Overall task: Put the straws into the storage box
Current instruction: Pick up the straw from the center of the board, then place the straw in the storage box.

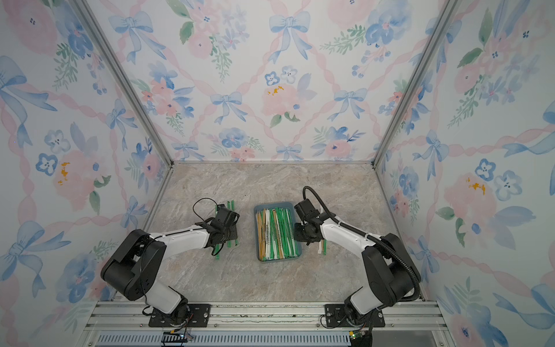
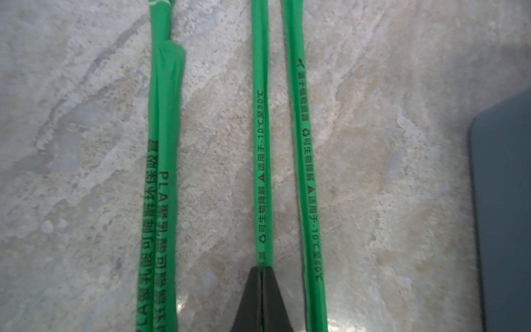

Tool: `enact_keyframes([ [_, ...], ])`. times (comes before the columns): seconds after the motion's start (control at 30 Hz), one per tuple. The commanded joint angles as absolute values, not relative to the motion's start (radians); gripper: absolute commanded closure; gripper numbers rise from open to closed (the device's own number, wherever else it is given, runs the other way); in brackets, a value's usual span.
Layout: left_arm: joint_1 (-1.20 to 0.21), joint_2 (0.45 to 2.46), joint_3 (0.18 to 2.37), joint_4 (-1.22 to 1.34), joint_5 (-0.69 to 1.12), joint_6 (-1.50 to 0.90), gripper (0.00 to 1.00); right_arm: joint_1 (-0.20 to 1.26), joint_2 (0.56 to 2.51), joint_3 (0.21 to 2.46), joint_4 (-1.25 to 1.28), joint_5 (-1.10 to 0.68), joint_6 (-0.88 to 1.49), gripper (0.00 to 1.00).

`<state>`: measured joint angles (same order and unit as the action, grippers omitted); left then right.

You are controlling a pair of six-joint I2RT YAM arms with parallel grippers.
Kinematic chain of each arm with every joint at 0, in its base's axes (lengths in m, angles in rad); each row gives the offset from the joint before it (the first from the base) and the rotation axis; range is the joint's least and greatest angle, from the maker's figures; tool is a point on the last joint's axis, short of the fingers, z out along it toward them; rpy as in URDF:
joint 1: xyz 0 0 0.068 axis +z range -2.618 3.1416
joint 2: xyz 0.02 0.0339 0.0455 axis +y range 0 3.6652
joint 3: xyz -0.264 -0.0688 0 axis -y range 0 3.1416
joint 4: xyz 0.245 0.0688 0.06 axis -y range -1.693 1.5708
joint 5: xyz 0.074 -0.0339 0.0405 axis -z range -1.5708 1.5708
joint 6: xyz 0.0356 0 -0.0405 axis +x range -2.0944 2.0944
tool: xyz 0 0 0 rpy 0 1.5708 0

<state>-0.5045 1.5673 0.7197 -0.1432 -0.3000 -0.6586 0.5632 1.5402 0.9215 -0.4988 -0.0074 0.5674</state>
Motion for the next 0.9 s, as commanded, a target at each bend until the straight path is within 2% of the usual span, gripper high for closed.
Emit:
enact_keyframes([
  [0.0,-0.508,1.506,0.717,-0.189,-0.293,-0.679,1.00,0.590,1.565,0.922,-0.485,-0.020,0.584,0.75],
  [0.3,-0.584,1.410,0.785,-0.186,-0.237,-0.753,1.00,0.648,1.607,0.949,-0.463,-0.032,0.606,0.75],
  [0.57,-0.768,1.526,0.902,-0.173,-0.191,-0.882,1.00,0.664,1.599,0.972,-0.472,-0.029,0.598,0.75],
  [0.8,-0.824,1.624,0.922,-0.150,-0.146,-0.912,1.00,0.666,1.585,0.973,-0.483,-0.030,0.592,0.73],
  [0.87,-0.841,1.626,0.920,-0.152,-0.160,-0.913,0.96,0.663,1.570,0.969,-0.485,-0.018,0.592,0.69],
])
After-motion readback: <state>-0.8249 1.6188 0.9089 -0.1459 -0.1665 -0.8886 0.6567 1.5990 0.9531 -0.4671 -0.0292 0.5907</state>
